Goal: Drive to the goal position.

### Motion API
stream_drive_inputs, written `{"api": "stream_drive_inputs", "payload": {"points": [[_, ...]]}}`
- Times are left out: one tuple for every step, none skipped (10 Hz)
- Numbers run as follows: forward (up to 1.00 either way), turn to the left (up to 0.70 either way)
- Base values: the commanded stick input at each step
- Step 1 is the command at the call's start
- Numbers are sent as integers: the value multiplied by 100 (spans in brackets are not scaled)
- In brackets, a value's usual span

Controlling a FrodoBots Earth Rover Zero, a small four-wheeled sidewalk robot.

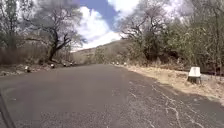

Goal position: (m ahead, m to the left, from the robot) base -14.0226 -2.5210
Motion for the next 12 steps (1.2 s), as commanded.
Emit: {"api": "stream_drive_inputs", "payload": {"points": [[0, 45], [0, 45], [0, 45], [0, 45], [0, 45], [0, 45], [0, 45], [0, 45], [0, 45], [0, 45], [0, 45], [0, 45]]}}
